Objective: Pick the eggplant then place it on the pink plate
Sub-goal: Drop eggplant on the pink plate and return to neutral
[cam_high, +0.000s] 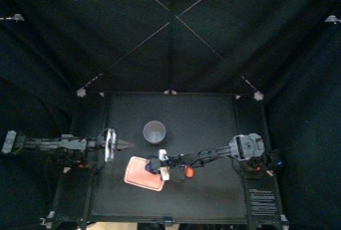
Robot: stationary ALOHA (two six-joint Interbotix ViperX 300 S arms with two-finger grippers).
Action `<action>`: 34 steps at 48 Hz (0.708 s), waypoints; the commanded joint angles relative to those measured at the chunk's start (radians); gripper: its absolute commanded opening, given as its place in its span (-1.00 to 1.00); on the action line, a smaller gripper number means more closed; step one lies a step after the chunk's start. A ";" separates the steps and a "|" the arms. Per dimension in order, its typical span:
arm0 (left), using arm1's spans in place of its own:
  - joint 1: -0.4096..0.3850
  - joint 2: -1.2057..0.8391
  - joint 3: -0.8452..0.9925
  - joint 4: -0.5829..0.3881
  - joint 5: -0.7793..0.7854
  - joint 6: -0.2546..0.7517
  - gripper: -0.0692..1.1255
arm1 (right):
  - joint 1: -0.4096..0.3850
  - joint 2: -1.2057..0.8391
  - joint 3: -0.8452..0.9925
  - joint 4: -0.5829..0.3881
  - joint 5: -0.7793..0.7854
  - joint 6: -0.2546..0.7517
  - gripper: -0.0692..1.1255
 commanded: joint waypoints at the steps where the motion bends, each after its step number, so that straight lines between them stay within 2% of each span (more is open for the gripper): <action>1: 0.002 -0.003 -0.009 0.002 -0.002 0.002 -0.94 | 0.002 0.011 -0.077 0.000 0.043 -0.005 0.43; 6: 0.000 -0.012 -0.009 0.002 0.012 0.000 -0.94 | 0.000 0.029 -0.100 0.000 0.080 -0.006 0.67; 11: 0.002 -0.021 -0.009 0.002 0.028 0.000 -0.94 | 0.003 0.028 -0.104 0.000 0.083 -0.005 0.79; 20: 0.006 -0.025 -0.009 0.002 0.031 0.000 -0.94 | -0.002 -0.020 -0.089 -0.014 0.081 -0.005 0.80; 34: 0.009 -0.026 -0.009 0.002 0.031 0.002 -0.94 | -0.008 -0.287 0.072 -0.061 0.014 -0.003 0.80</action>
